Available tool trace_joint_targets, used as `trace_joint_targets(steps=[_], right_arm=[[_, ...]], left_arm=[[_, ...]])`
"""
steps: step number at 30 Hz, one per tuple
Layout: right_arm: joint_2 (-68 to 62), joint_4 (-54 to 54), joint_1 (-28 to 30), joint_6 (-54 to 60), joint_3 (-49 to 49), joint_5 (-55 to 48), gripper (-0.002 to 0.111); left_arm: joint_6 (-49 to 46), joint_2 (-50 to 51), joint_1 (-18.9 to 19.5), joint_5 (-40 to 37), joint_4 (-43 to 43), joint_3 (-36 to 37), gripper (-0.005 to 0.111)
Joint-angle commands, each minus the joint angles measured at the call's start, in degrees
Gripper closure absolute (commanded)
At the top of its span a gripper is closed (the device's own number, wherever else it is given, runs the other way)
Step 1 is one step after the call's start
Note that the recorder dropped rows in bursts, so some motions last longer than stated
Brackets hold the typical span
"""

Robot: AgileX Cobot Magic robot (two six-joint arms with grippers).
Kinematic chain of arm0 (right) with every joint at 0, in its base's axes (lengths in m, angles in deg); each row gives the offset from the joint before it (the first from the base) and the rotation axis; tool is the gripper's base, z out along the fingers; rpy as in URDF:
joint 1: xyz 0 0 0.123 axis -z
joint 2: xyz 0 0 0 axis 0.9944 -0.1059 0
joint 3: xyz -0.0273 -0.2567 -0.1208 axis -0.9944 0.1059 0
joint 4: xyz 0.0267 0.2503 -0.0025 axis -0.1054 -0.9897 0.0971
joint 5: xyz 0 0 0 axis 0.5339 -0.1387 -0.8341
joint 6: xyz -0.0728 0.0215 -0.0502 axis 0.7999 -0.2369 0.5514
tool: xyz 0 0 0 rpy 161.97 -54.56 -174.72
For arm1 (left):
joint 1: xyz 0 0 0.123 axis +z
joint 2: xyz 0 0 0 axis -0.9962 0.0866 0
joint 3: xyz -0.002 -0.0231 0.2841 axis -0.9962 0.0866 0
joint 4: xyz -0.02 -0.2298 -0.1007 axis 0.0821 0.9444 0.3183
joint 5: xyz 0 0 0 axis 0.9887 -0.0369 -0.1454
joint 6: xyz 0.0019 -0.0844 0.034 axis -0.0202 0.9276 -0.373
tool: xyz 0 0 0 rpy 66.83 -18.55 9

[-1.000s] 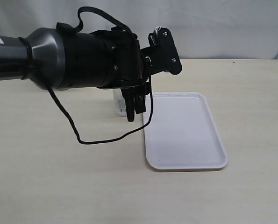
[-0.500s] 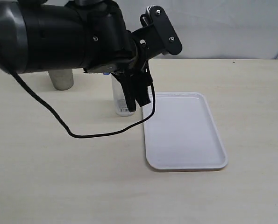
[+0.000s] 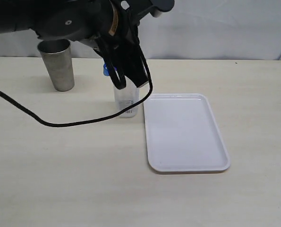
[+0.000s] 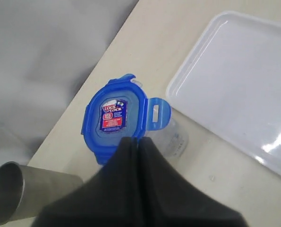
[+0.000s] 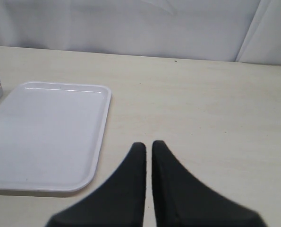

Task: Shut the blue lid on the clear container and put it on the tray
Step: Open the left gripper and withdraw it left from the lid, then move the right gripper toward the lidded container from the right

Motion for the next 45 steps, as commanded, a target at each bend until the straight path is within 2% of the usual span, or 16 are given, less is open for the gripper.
trace_joint_targets(steps=[1, 6, 9, 11, 16, 18, 19, 21, 23, 25, 28, 29, 32, 37, 39, 45], right_arm=[[0.25, 0.18, 0.40, 0.03, 0.19, 0.04, 0.104], [0.25, 0.18, 0.40, 0.03, 0.19, 0.04, 0.104], [0.25, 0.18, 0.40, 0.03, 0.19, 0.04, 0.104], [0.25, 0.18, 0.40, 0.03, 0.19, 0.04, 0.104], [0.25, 0.18, 0.40, 0.03, 0.19, 0.04, 0.104], [0.25, 0.18, 0.40, 0.03, 0.19, 0.04, 0.104], [0.25, 0.18, 0.40, 0.03, 0.19, 0.04, 0.104], [0.25, 0.18, 0.40, 0.03, 0.19, 0.04, 0.104], [0.25, 0.18, 0.40, 0.03, 0.19, 0.04, 0.104], [0.25, 0.18, 0.40, 0.03, 0.19, 0.04, 0.104], [0.25, 0.18, 0.40, 0.03, 0.19, 0.04, 0.104], [0.25, 0.18, 0.40, 0.03, 0.19, 0.04, 0.104], [0.25, 0.18, 0.40, 0.03, 0.19, 0.04, 0.104], [0.25, 0.18, 0.40, 0.03, 0.19, 0.04, 0.104], [0.25, 0.18, 0.40, 0.03, 0.19, 0.04, 0.104], [0.25, 0.18, 0.40, 0.03, 0.19, 0.04, 0.104]], left_arm=[[-4.34, -2.50, 4.78, 8.65, 10.20, 1.94, 0.107], [-17.88, -5.64, 13.00, 20.79, 29.21, 11.62, 0.107], [-26.61, -6.43, 16.41, 28.22, 39.41, 17.69, 0.107], [-29.60, -6.77, 18.17, 34.56, 43.44, 21.12, 0.107], [-27.49, -7.43, 21.20, 54.55, 46.25, 27.85, 0.107], [-22.61, -7.56, 22.32, 62.81, 43.05, 30.44, 0.107], [-17.59, -7.56, 23.20, 66.56, 38.28, 31.61, 0.107], [-4.56, -7.42, 25.81, 72.33, 21.33, 33.21, 0.107], [13.55, -6.37, 30.62, 79.98, 2.67, 33.51, 0.107], [27.49, -4.13, 36.35, 92.30, -10.06, 33.14, 0.107], [42.66, 0.26, 45.48, 110.20, -21.78, 31.66, 0.107], [45.15, 1.58, 47.74, 113.16, -24.76, 31.43, 0.107], [44.56, 4.10, 51.10, 113.16, -33.94, 31.55, 0.107], [36.34, 7.64, 49.15, 113.16, -44.87, 31.55, 0.107], [32.07, 8.86, 48.35, 113.16, -43.90, 31.55, 0.107], [30.21, 9.26, 48.35, 109.55, -39.08, 31.55, 0.107]])
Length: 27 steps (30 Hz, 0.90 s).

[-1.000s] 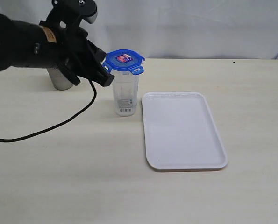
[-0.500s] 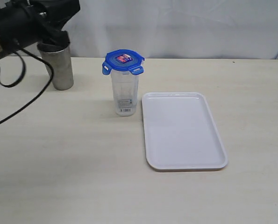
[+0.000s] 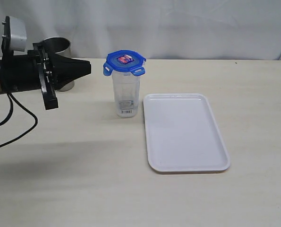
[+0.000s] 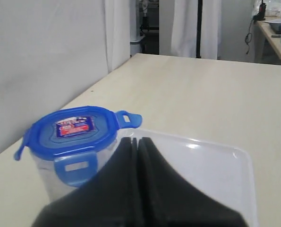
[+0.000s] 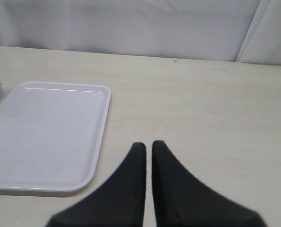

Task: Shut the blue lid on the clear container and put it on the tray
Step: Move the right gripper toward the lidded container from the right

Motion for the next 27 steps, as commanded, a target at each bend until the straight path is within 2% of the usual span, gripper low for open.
trace_joint_targets(steps=[1, 5, 8, 12, 17, 20, 24, 27], right_arm=[[0.25, 0.18, 0.40, 0.03, 0.19, 0.04, 0.104], [0.25, 0.18, 0.40, 0.03, 0.19, 0.04, 0.104], [0.25, 0.70, 0.40, 0.14, 0.19, 0.99, 0.104], [0.25, 3.28, 0.40, 0.39, 0.19, 12.33, 0.104], [0.25, -9.77, 0.40, -3.81, 0.19, 31.03, 0.104], [0.25, -16.64, 0.40, -11.81, 0.19, 34.82, 0.104], [-1.45, -13.44, 0.40, -13.42, 0.19, 38.61, 0.104], [-6.20, -0.15, 0.40, -24.44, 0.19, 43.25, 0.104]], left_arm=[[-1.05, 0.24, -0.56, -2.40, 2.22, -0.34, 0.107], [-0.67, 1.46, -1.46, -2.50, -1.59, -0.34, 0.107], [-1.21, 3.47, -2.97, -2.63, -0.43, -0.34, 0.107], [-3.70, 6.19, -4.60, -3.43, 2.06, -0.34, 0.107], [-4.43, 7.32, -4.64, -3.30, 4.25, -0.34, 0.107], [-4.89, 7.32, -5.24, -3.44, 5.30, -0.34, 0.107], [-6.91, 7.32, -6.93, -5.53, 7.28, -0.34, 0.107], [-7.74, 7.32, -7.65, -7.67, 8.32, -0.34, 0.107]])
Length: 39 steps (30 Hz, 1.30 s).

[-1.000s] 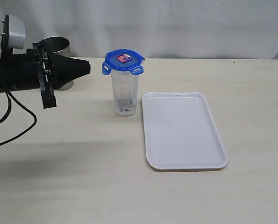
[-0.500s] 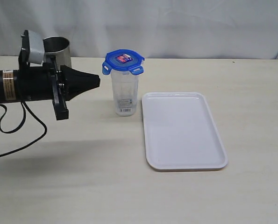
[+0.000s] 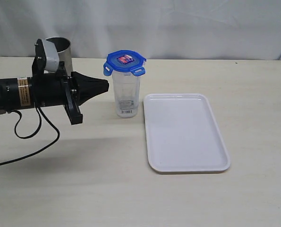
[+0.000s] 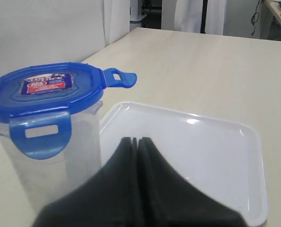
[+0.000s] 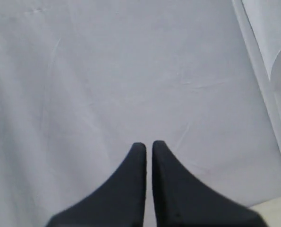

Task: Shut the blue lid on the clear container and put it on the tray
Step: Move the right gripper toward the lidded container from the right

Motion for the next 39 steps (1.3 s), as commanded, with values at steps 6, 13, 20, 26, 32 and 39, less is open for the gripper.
trace_joint_targets(steps=[6, 13, 20, 26, 32, 39], right_arm=[[-24.78, 30.95, 0.40, -27.29, -12.46, 3.59, 0.104], [-51.29, 60.93, 0.40, -51.43, -30.03, 4.99, 0.104], [-77.29, 85.18, 0.40, -72.56, -47.60, 13.33, 0.104], [-89.30, 92.75, -0.18, -74.27, -55.78, 24.39, 0.104], [-92.12, 95.25, -5.51, -65.68, -55.80, 18.69, 0.104], [-99.00, 93.81, -10.85, -67.46, -59.76, 16.98, 0.104]], left_arm=[[-1.80, 0.11, -2.09, -3.27, 3.76, -0.34, 0.107], [-2.22, 0.11, -2.09, -4.18, 6.02, -0.34, 0.107], [-2.23, 0.11, -2.09, -4.52, 6.51, -0.34, 0.107], [-2.75, 3.55, -2.09, -3.05, 9.70, -0.34, 0.107], [-5.82, 4.60, -2.09, -3.41, 11.78, -0.34, 0.107], [-6.43, 4.60, -2.09, -3.71, 12.37, -0.34, 0.107]])
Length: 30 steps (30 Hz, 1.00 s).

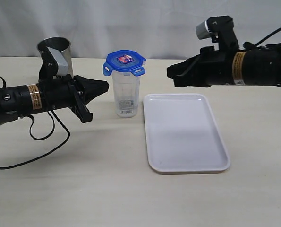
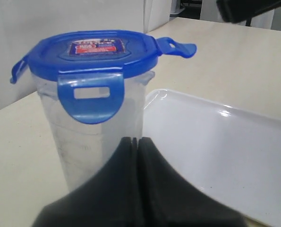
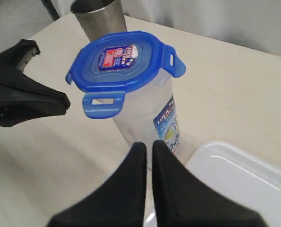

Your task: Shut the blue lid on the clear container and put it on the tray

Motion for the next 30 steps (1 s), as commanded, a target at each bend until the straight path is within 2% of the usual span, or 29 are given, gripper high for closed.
trace_joint_targets(steps=[1, 3, 8, 12, 14, 17, 27, 30], right_arm=[[-4.79, -0.61, -0.64, -3.93, -5.17, 3.28, 0.104], [-6.22, -0.63, -0.64, -5.37, -7.61, 0.58, 0.104], [-10.18, -5.88, -0.98, -5.34, -10.47, 1.63, 0.104], [-11.94, -10.45, -4.71, -0.78, -10.47, -0.28, 0.104], [-11.94, -11.77, -6.68, 0.37, -10.79, -5.75, 0.104], [-11.94, -11.75, -8.18, 0.25, -10.89, -5.57, 0.104], [-8.63, 1.44, -8.46, -10.77, -10.89, -9.09, 0.104], [-6.80, 1.54, -8.46, -9.49, -10.89, -15.93, 0.104]], left_arm=[[-0.09, 0.09, -0.15, -0.48, 0.86, -0.31, 0.107], [-0.09, 0.09, -0.15, -0.76, 0.86, -0.31, 0.107], [-0.09, 0.09, -0.15, -0.41, 2.12, -0.31, 0.107], [-0.09, 0.09, -0.15, -0.13, 2.12, -0.31, 0.107], [-0.09, 0.09, -0.15, -0.13, 2.12, -0.31, 0.107], [-0.09, 0.09, -0.15, -0.01, 2.12, -0.31, 0.107], [-0.09, 0.09, -0.15, 0.09, 4.17, -0.31, 0.107], [-0.58, 0.09, -0.15, -2.45, 6.79, -0.31, 0.107]])
